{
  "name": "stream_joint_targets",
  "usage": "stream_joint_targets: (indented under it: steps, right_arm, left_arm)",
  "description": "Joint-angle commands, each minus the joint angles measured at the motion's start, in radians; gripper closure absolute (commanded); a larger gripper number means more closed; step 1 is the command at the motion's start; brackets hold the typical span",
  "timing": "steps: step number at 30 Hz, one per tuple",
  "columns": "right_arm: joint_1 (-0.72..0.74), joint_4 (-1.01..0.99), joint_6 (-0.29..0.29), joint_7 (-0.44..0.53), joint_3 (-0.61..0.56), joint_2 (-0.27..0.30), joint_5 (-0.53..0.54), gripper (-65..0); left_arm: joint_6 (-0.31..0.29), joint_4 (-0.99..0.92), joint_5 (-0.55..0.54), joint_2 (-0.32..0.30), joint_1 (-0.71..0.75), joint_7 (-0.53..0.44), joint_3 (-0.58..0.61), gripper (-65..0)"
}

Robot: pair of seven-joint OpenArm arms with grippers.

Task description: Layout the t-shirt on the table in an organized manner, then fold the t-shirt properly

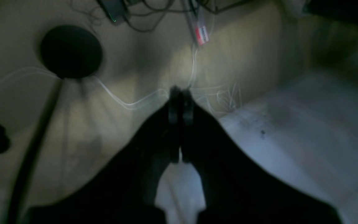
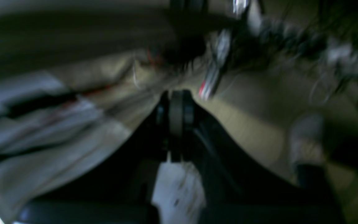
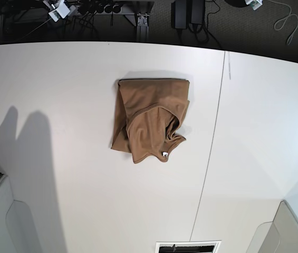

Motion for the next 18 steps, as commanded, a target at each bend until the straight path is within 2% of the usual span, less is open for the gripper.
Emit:
stream_joint_targets:
  steps: [1,3,8,11,18]
  right_arm:
    - [-0.003,-0.035,-0.002,0.020,-0.019,0.008,-0.006,0.0]
    - [0.020,-0.145,-0.022,0.022,-0.070,0.008,-0.045,0.0]
    - [0.159,-0.457,-0.111,0.022,-0.206,0.007,-0.125,0.0]
    - [0.269,-0.642,-0.150,0.018,-0.272,0.000,-0.133,0.0]
    - [0.489,-0.904,-0.140,0.022,-0.311,-0.040,-0.205,0.0]
  left_arm:
    - [-0.005,-0.034,0.011,-0.011,-0.008,-0.003,0.035,0.0]
    - [0.004,-0.129,0.050,-0.011,-0.056,-0.003,0.121,0.0]
    - [0.138,-0.382,0.089,0.008,-0.252,-0.004,0.298,0.0]
    - [0.184,-0.535,0.106,0.050,-0.389,-0.003,0.352,0.0]
    - [0.188,-0.837,0.091,0.176,-0.658,-0.132,0.412,0.0]
